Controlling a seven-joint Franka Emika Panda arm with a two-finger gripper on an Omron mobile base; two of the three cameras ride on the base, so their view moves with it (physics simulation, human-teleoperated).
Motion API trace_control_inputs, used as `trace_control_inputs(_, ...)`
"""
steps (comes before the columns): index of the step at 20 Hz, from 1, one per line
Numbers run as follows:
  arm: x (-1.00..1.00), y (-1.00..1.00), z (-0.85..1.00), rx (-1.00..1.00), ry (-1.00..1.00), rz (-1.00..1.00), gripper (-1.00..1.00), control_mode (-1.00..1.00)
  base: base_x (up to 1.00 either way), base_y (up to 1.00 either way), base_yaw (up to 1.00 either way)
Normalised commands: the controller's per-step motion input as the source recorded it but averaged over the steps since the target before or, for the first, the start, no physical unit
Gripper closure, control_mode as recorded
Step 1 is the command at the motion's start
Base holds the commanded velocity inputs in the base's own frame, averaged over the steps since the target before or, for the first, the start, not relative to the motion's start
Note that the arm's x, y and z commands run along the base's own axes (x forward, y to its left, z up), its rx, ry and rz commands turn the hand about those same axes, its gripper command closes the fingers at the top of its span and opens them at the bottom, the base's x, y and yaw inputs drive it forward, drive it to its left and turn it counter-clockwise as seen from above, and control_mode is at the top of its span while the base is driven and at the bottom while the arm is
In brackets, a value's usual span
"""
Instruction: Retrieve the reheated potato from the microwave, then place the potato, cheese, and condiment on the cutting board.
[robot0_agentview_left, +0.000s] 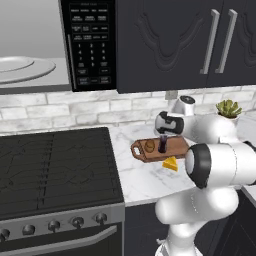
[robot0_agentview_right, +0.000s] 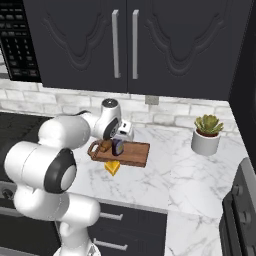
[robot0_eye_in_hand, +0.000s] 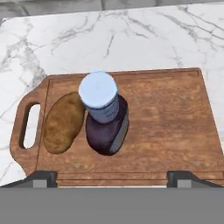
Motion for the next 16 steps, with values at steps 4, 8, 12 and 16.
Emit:
trace_control_inputs(4, -0.59, -0.03, 0.09, 0.01, 0.00, 0.00, -1.00, -1.00, 0.00, 0.00, 0.00)
trace_control_inputs(8, -0.66, -0.04, 0.11, 0.01, 0.00, 0.00, -1.00, -1.00, 0.00, 0.00, 0.00)
trace_control_inputs(12, -0.67, -0.03, 0.09, 0.00, 0.01, 0.00, -1.00, -1.00, 0.00, 0.00, 0.00)
trace_control_inputs(16, -0.39, -0.03, 0.07, 0.00, 0.09, -0.03, -1.00, -1.00, 0.00, 0.00, 0.00)
